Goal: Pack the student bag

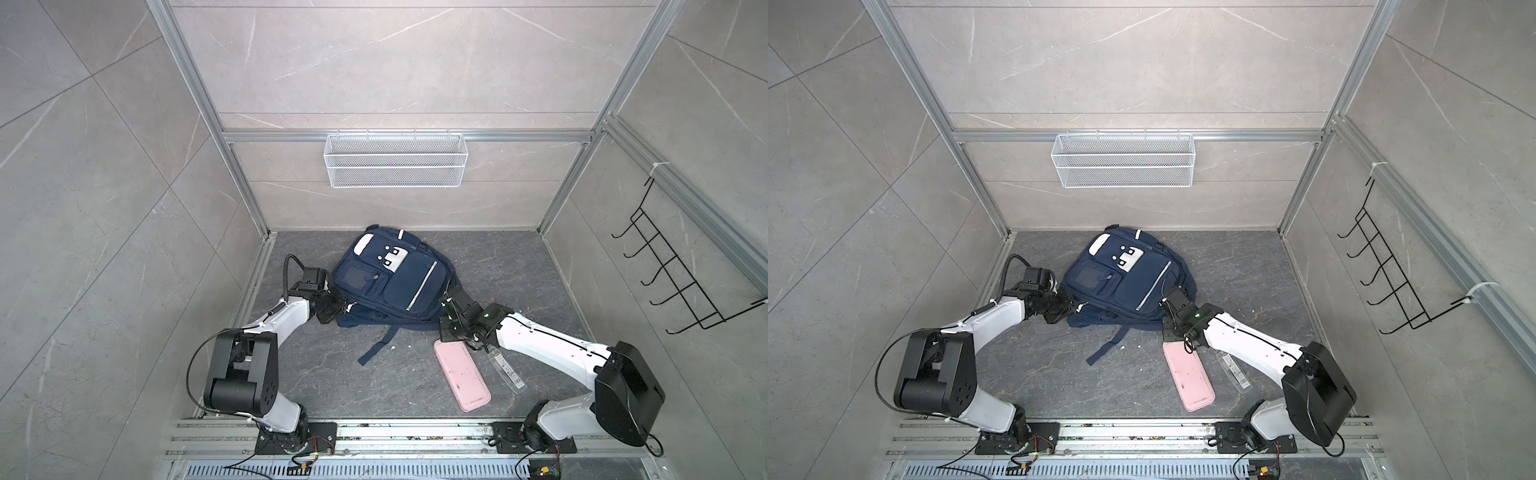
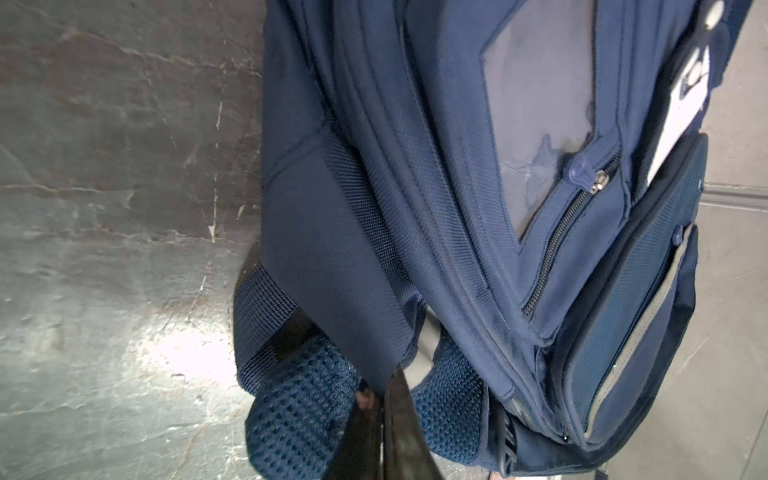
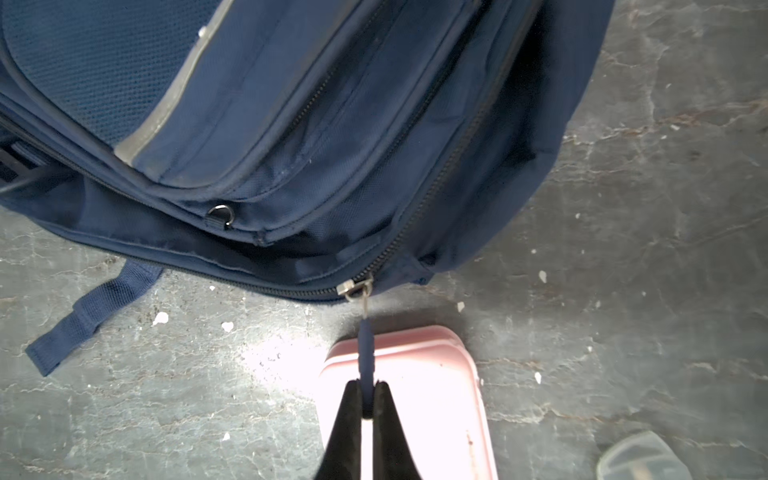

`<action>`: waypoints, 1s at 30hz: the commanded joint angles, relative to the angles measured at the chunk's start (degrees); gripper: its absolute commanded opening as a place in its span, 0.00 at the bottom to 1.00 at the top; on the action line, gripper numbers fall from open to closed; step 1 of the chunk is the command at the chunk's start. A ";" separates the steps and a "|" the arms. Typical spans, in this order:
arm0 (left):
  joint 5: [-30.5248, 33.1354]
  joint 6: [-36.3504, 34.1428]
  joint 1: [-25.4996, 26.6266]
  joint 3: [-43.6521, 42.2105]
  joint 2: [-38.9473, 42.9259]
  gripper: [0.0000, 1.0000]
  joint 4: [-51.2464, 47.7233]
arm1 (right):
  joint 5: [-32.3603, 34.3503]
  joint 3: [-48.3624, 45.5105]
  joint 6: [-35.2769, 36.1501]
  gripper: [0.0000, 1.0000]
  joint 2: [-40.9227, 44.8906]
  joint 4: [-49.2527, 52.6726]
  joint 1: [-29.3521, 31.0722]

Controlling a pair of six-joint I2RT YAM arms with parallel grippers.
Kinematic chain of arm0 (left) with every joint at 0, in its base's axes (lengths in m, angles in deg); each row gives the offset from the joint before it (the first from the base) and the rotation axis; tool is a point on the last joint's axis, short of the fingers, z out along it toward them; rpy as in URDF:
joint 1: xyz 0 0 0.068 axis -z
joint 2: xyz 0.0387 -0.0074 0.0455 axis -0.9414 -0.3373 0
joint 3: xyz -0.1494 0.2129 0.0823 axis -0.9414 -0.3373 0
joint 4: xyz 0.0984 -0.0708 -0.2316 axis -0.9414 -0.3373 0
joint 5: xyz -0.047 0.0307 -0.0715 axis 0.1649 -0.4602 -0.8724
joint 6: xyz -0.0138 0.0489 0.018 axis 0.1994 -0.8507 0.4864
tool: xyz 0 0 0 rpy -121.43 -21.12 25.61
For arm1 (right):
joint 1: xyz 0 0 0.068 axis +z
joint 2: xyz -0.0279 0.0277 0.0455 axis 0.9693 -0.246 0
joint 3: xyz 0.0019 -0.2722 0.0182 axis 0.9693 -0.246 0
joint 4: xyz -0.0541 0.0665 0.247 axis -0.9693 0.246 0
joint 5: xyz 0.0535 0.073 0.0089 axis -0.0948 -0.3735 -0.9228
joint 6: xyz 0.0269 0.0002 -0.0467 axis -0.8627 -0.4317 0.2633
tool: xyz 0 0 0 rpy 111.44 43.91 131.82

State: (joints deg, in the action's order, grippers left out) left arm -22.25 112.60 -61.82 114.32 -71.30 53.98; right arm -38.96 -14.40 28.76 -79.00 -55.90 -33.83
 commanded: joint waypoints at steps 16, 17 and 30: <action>-0.14 -2.59 3.39 3.37 5.09 0.54 -4.41 | -1.73 9.42 0.86 0.00 -8.00 2.66 8.14; -0.09 -2.72 3.98 1.94 6.80 0.54 -5.28 | -1.42 9.54 1.09 0.00 -8.01 2.47 8.56; 0.79 8.75 18.99 -10.28 13.16 0.65 3.43 | -2.62 9.76 1.38 0.00 -9.08 0.60 11.30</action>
State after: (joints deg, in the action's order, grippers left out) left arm -22.21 117.56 -45.25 103.48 -56.85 51.69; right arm -39.81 -6.60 29.33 -86.83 -54.46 -24.06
